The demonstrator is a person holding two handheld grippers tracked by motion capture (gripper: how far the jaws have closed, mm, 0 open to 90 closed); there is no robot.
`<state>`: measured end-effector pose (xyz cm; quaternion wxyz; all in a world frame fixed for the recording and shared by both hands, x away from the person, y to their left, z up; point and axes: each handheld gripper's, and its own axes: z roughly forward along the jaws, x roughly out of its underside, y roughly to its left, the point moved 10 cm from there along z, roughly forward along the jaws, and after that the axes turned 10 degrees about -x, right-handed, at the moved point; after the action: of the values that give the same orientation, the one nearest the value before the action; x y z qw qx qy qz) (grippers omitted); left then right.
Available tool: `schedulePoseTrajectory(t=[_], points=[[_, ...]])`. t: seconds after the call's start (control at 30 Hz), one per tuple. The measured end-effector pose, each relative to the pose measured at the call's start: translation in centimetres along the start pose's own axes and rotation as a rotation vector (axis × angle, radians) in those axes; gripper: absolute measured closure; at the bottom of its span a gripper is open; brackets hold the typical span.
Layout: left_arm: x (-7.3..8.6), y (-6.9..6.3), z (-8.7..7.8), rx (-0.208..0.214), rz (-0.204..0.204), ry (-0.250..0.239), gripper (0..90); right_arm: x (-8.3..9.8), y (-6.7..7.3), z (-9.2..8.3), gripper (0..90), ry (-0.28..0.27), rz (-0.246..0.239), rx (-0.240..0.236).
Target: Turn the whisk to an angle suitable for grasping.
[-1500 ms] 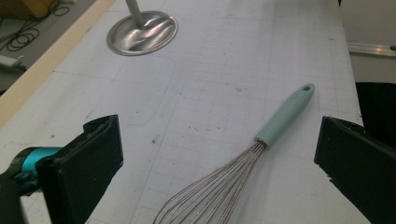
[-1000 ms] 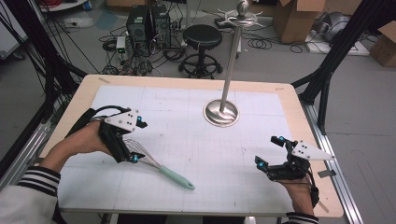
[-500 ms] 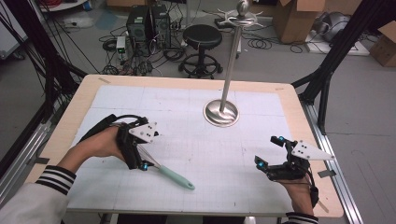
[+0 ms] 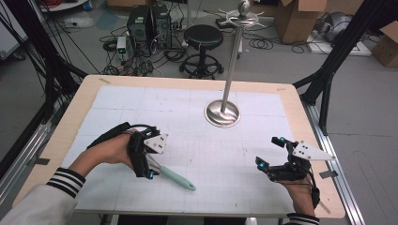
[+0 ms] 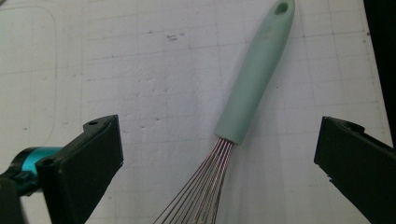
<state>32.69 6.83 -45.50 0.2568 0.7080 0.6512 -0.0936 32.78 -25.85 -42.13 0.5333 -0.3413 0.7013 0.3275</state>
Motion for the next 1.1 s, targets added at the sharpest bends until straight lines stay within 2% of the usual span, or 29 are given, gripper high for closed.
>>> schedulePoseTrajectory(t=[0.27, 0.37, 0.43, 0.57, 0.73, 0.83, 0.87, 1.1], points=[[-0.1, -1.1, 2.0, 0.053, 0.016, 0.041, 2.6, 0.0, 0.1, 0.0, 0.1, 0.002, 0.004, -0.004], [-0.1, -1.5, 2.4, 0.080, 0.039, 0.041, 13.3, -0.1, 0.1, -0.1, 0.1, -0.005, 0.002, -0.004], [-0.2, -1.7, 2.6, 0.094, 0.045, 0.047, 14.7, -0.1, 0.1, -0.1, 0.1, -0.004, 0.001, -0.005], [-0.2, -1.8, 3.2, 0.096, 0.058, 0.063, 15.7, -0.1, 0.1, -0.1, 0.1, -0.005, 0.003, -0.008], [-0.3, -2.0, 3.5, 0.104, 0.077, 0.077, 23.6, -0.1, 0.1, 0.0, 0.1, -0.006, 0.001, -0.008], [-0.4, -2.1, 3.9, 0.099, 0.089, 0.094, 25.0, -0.1, 0.1, 0.0, 0.1, -0.006, 0.002, -0.009], [-0.3, -2.0, 4.0, 0.095, 0.096, 0.099, 28.4, -0.1, 0.1, 0.0, 0.1, -0.006, 0.003, -0.010], [0.1, -2.0, 4.4, 0.092, 0.103, 0.127, 37.2, 0.0, 0.1, 0.0, 0.1, -0.004, 0.001, -0.010]])
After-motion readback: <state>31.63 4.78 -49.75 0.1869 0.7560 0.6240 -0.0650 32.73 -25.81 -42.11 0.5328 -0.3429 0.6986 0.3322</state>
